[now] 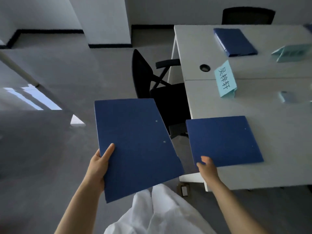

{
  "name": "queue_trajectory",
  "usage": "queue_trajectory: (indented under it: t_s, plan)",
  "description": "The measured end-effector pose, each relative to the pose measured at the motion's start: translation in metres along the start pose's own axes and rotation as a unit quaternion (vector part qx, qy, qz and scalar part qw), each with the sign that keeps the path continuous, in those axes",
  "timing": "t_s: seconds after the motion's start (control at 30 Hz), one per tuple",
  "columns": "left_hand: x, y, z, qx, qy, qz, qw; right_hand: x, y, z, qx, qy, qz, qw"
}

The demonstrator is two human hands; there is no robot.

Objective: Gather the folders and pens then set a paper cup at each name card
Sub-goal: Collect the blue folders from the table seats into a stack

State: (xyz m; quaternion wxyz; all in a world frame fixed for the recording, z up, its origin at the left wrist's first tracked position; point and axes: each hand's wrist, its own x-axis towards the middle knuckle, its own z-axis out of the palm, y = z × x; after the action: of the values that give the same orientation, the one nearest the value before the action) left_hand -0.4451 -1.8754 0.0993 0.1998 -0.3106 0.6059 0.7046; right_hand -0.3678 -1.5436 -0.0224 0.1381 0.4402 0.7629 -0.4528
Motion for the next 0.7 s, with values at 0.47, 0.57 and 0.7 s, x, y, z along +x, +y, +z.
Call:
queue_trajectory:
  t_s: [0.47, 0.57, 0.7]
  plan:
    - [0.025, 0.02, 0.028, 0.037, -0.018, -0.013, 0.999, 0.006, 0.002, -0.02, 0.589, -0.045, 0.319, 0.741]
    - [0.027, 0.021, 0.031, 0.042, -0.018, -0.011, 0.999, 0.012, -0.007, -0.023, 0.576, -0.037, 0.308, 0.757]
    - [0.03, 0.021, 0.034, 0.045, -0.017, -0.009, 0.999, 0.017, -0.019, -0.025, 0.647, 0.001, 0.241, 0.724]
